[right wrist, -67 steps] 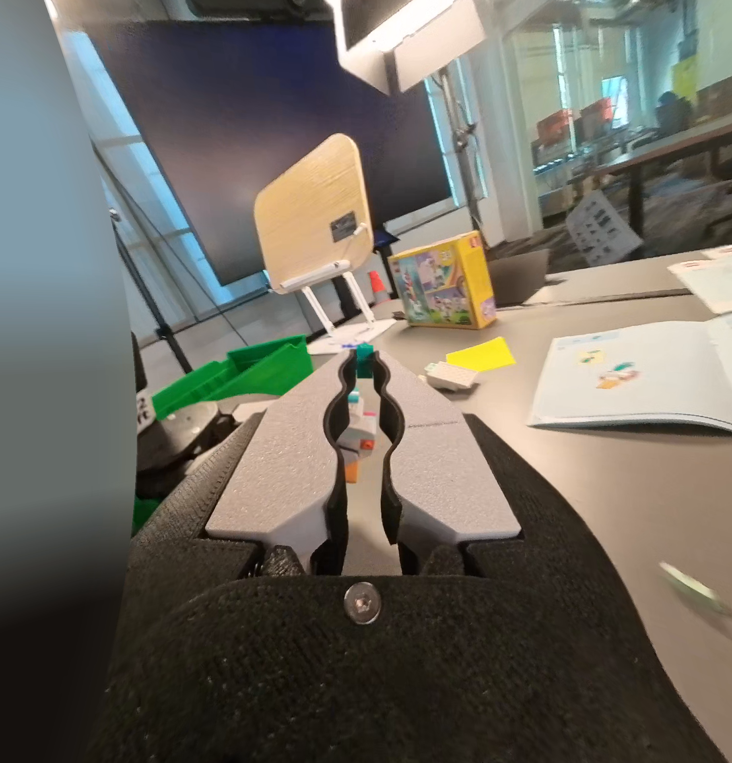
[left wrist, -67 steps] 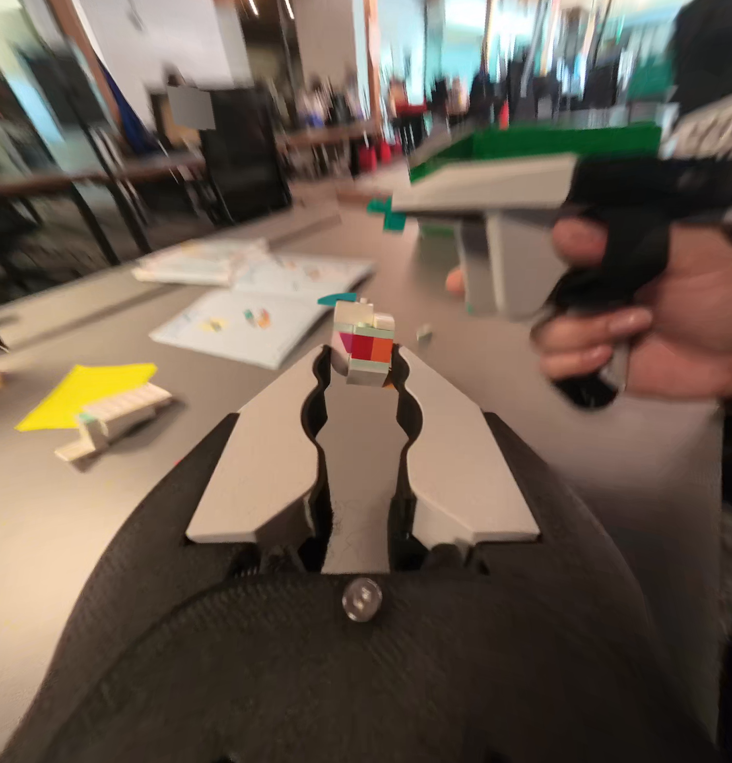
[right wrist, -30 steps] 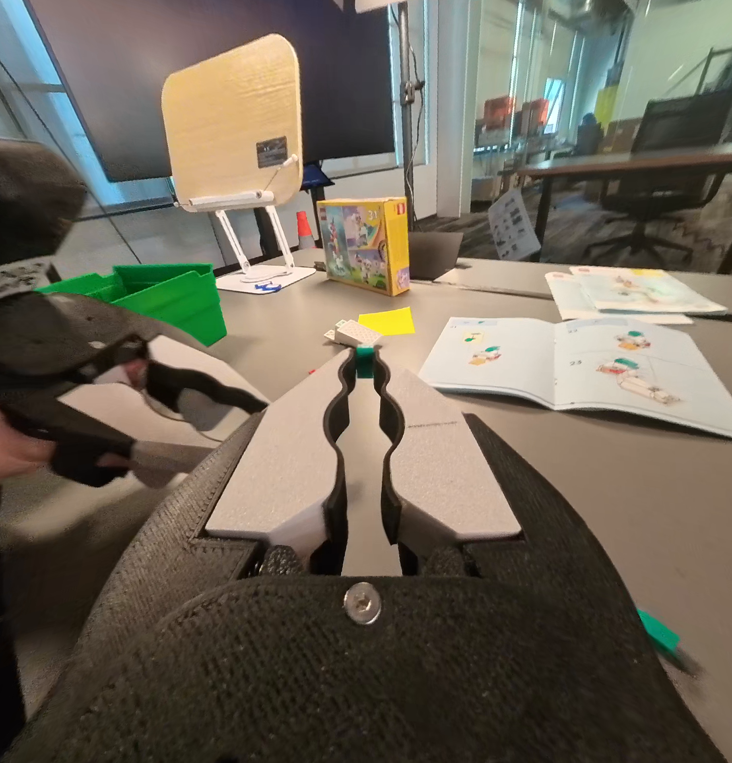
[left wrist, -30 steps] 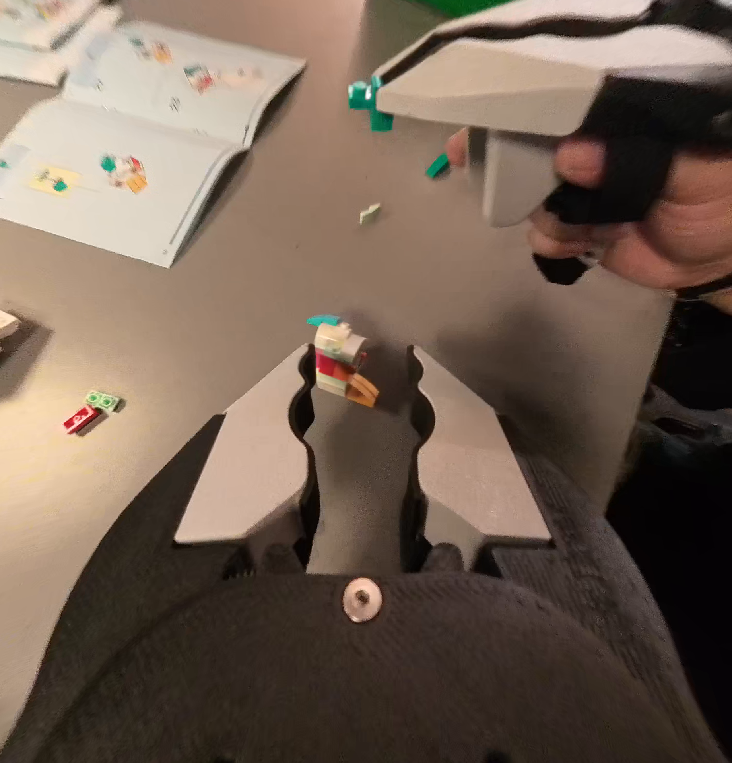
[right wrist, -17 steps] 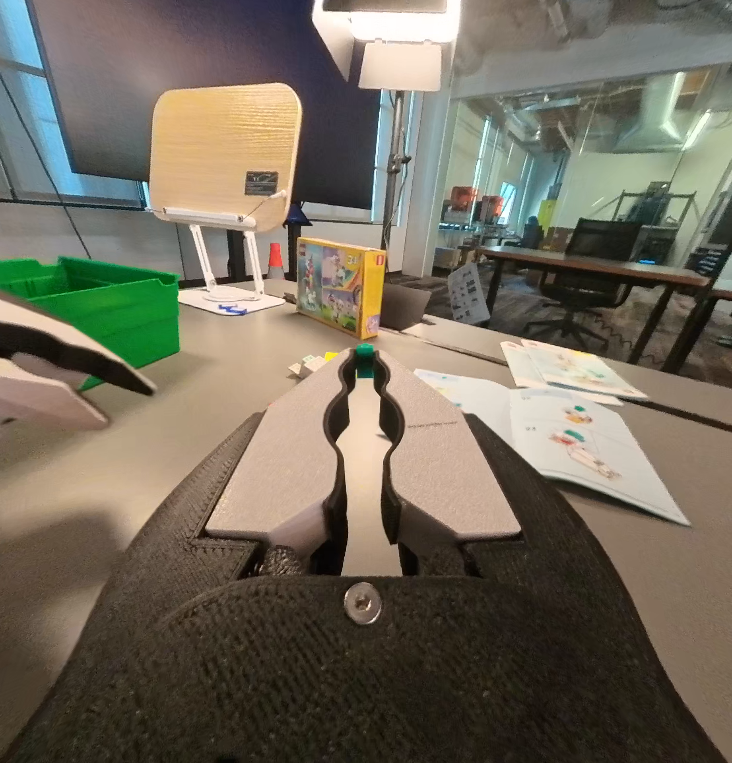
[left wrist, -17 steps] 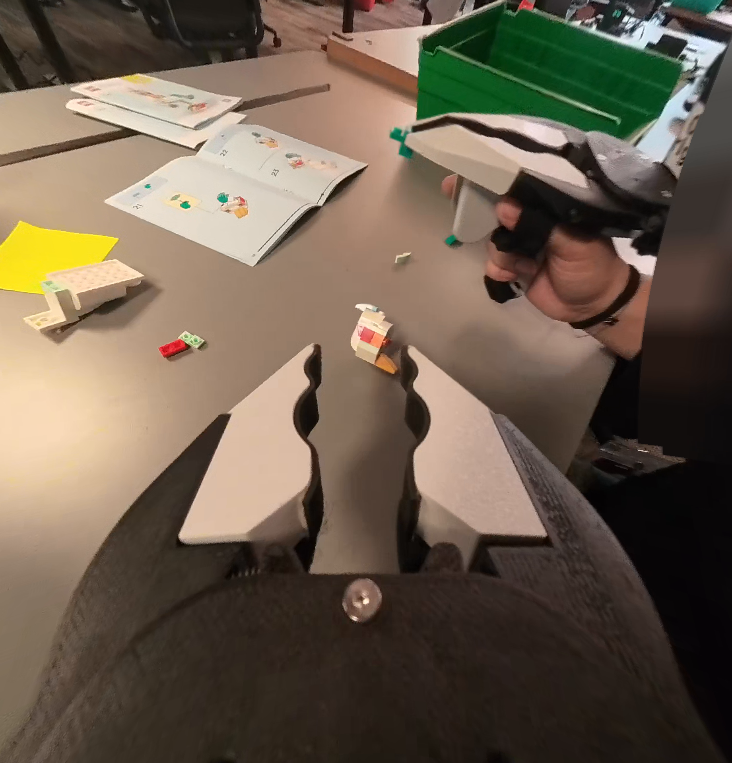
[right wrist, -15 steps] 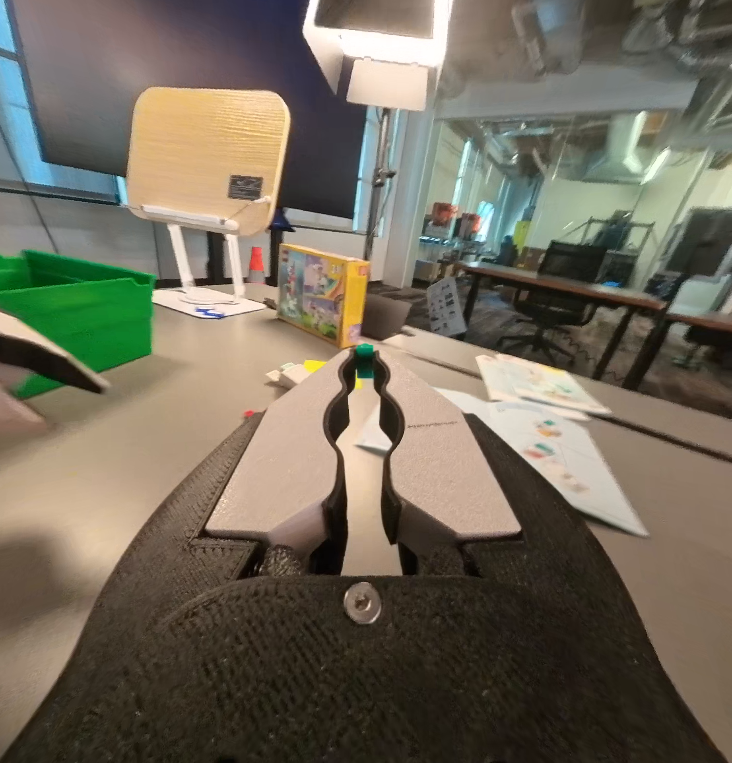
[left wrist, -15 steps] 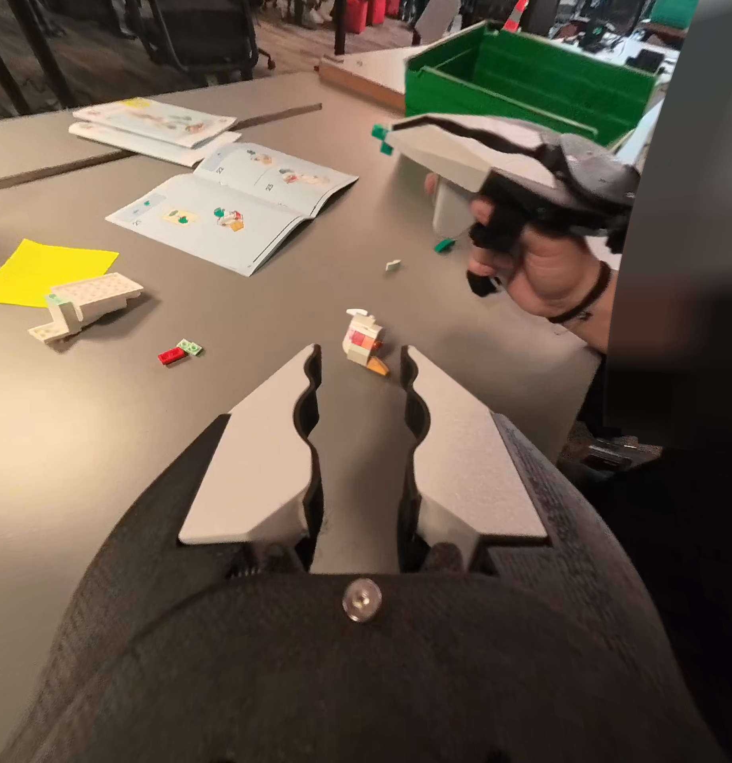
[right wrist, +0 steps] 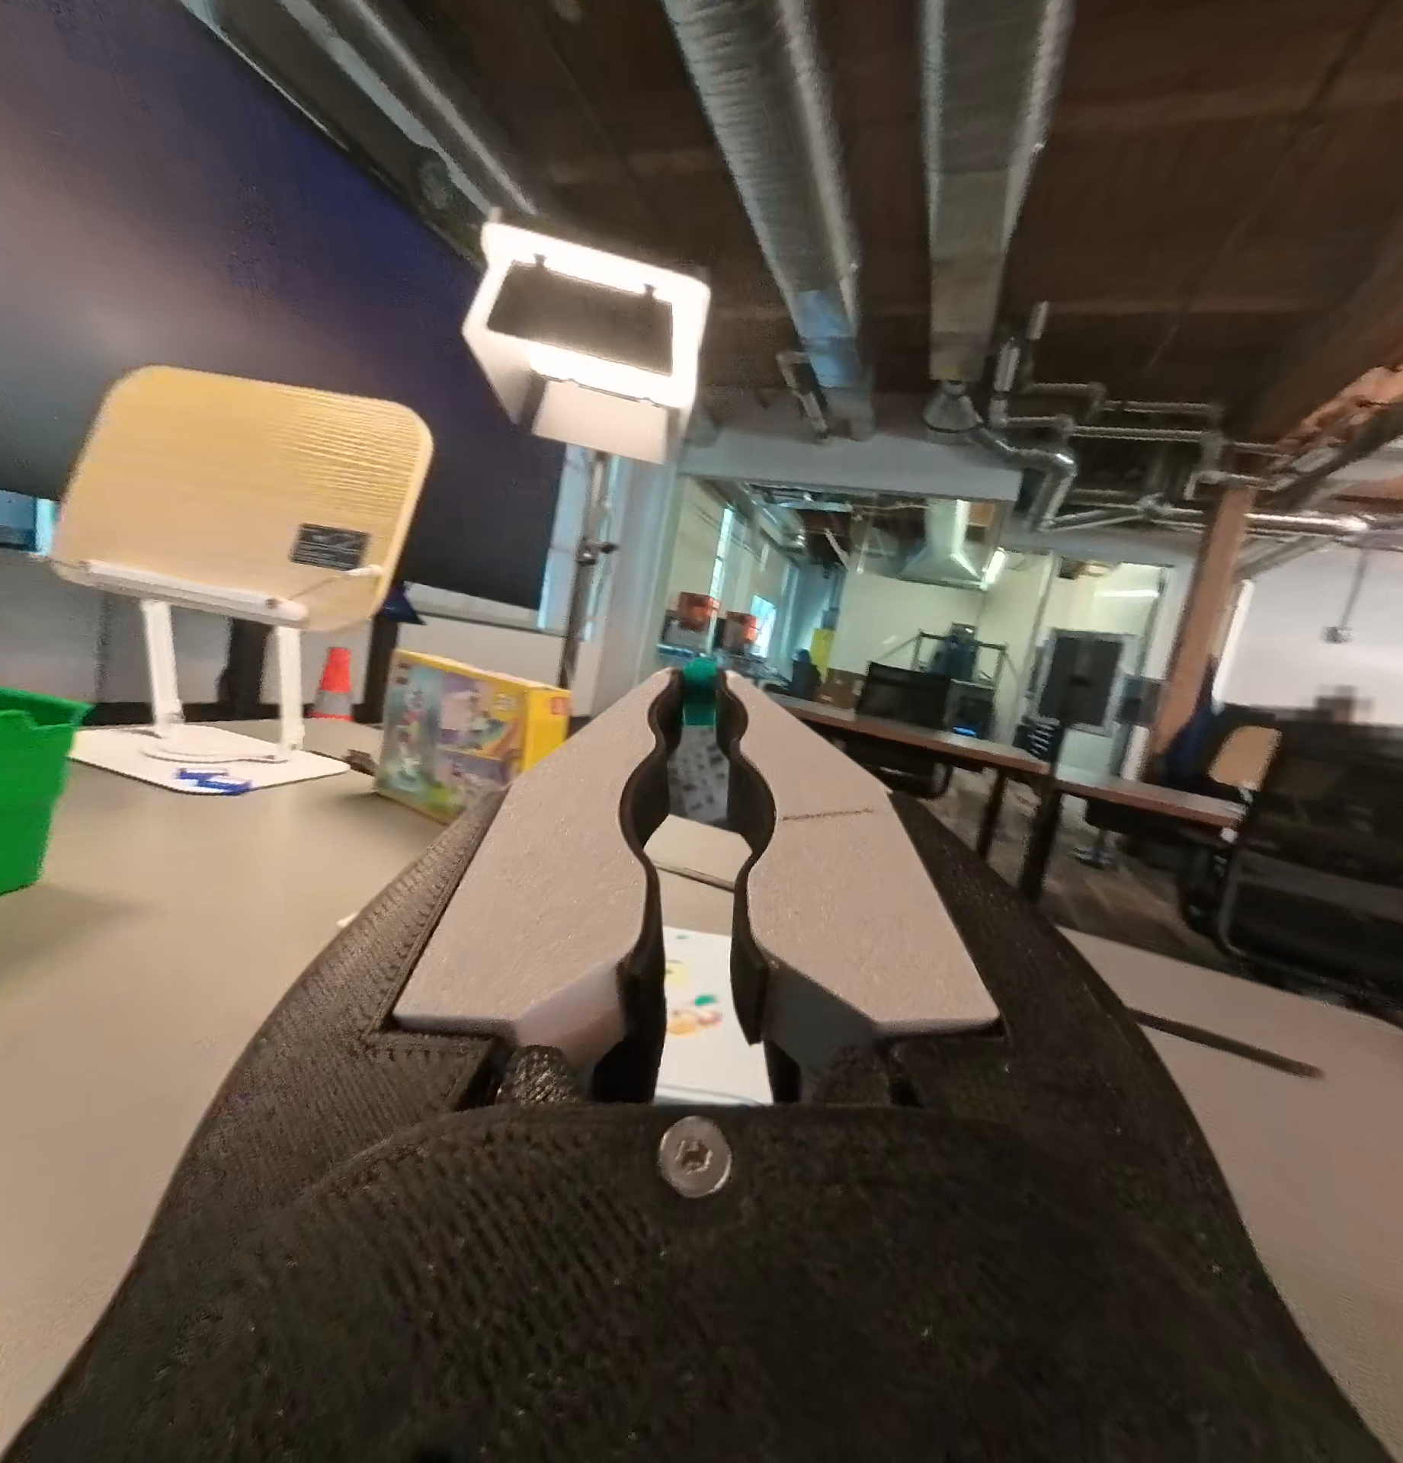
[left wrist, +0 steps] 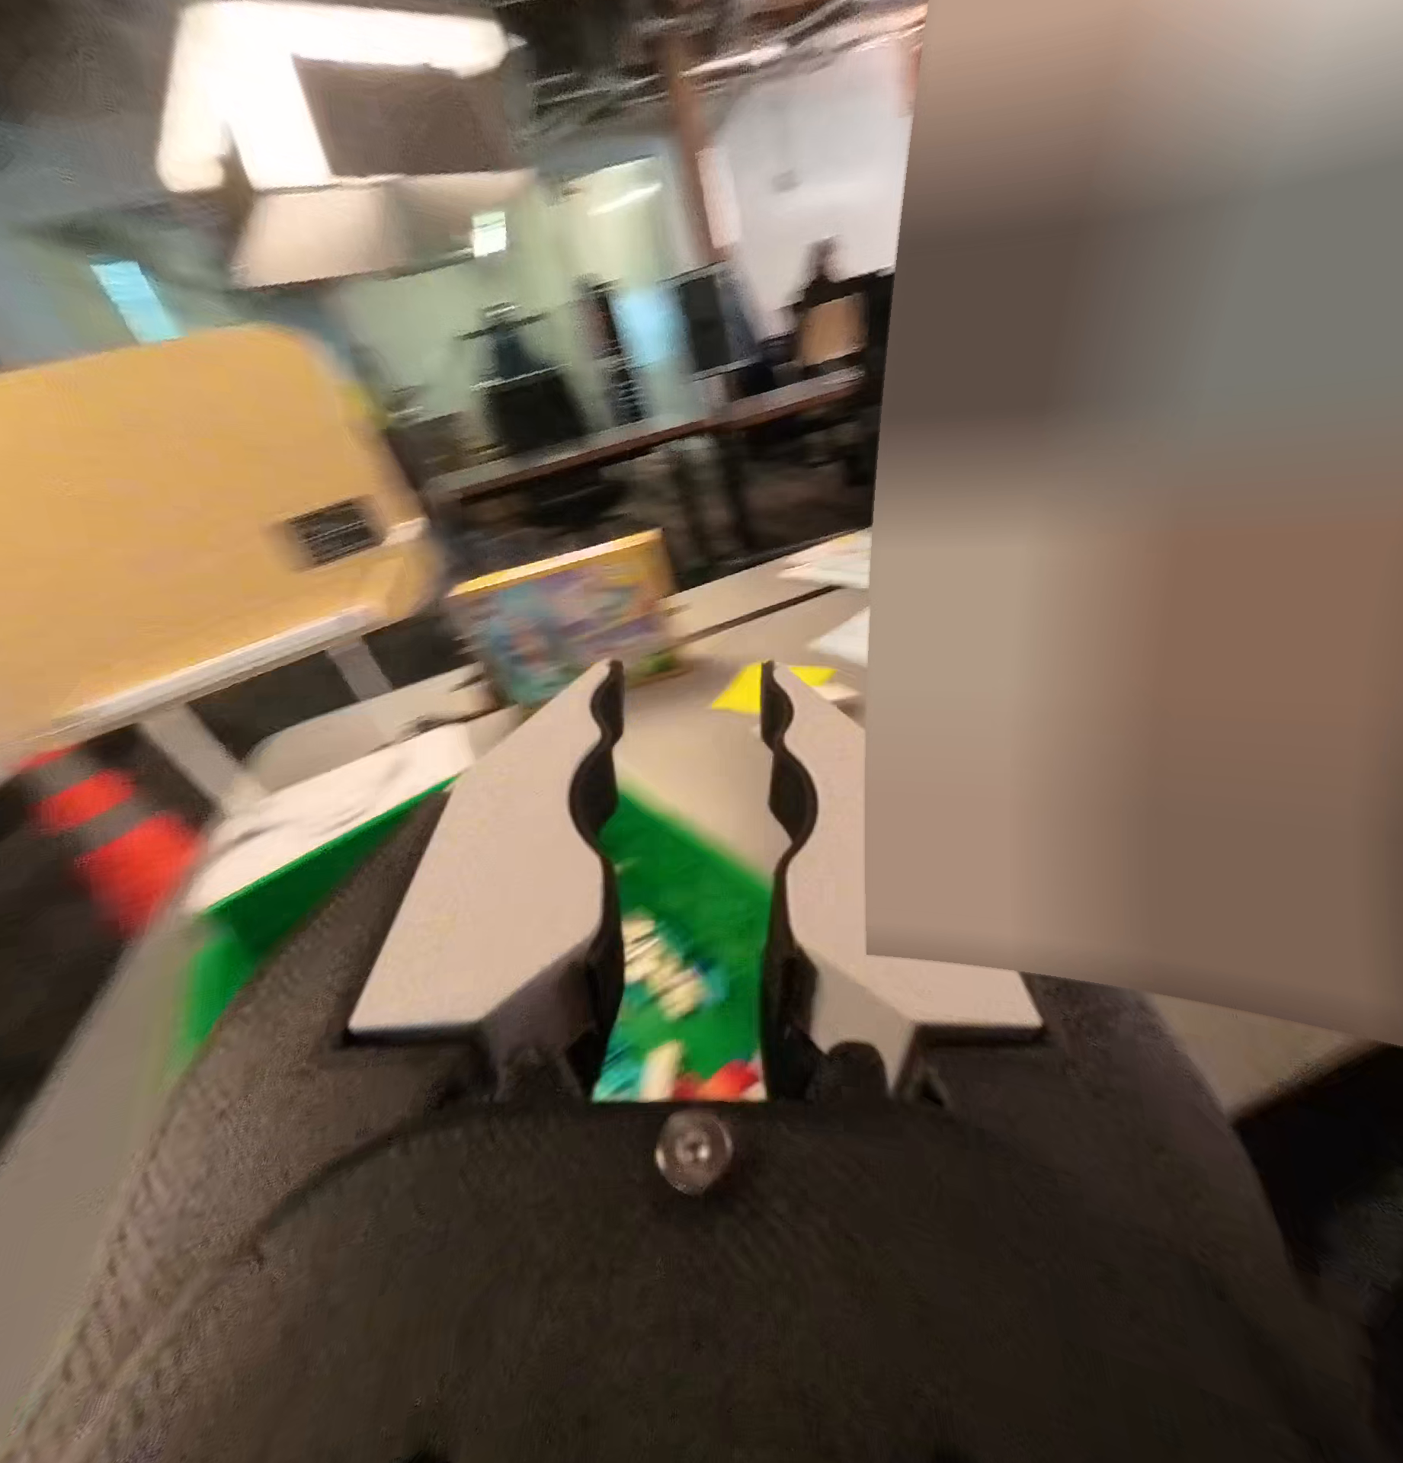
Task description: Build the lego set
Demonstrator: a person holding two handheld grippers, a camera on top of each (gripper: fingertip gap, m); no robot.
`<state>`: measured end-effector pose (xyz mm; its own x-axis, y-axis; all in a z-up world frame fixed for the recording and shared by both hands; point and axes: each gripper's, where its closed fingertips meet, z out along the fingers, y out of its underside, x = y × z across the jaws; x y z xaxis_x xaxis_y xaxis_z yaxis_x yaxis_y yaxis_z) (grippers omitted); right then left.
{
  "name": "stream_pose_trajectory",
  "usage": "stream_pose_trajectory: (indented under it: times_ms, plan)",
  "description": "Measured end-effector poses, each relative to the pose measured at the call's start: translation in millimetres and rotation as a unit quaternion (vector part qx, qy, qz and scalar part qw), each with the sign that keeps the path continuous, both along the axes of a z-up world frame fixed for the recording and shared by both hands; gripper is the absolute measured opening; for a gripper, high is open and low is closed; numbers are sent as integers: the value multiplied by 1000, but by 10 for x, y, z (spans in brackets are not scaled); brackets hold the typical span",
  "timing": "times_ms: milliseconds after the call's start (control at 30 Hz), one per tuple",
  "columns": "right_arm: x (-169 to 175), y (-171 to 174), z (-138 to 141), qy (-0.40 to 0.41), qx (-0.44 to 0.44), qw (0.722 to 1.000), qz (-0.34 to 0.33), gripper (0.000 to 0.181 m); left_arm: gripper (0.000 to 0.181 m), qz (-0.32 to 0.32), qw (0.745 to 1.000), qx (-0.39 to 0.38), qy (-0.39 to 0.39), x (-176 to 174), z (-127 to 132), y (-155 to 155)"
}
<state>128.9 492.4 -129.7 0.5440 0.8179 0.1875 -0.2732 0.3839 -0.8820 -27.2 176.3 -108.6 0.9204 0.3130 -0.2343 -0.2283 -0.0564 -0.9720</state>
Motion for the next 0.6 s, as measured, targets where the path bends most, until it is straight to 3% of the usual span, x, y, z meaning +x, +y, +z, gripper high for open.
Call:
stream_pose_trajectory:
  times_ms: [33, 133, 300, 500, 600]
  plan:
    - [-106, -68, -22, -1, 7, 1000, 12, 5, 34, 60, 998, -5, -5, -263, 4, -219]
    - [-355, -237, -77, -20, 23, 998, 47, 5, 34, 157, 985, 2, -73, -746, -13, -777]
    - [-376, -259, -182, -40, 40, 997, 43, 5, 34, 215, 962, 29, -164, -1063, -153, -1243]
    - [-359, -117, -250, -38, 10, 998, 39, 5, 34, 173, 958, 20, -227, -1095, -360, -1013]
    - [-391, -99, -292, -46, 5, 998, 41, 5, 30, 141, 969, -6, -201, -1061, -389, -803]
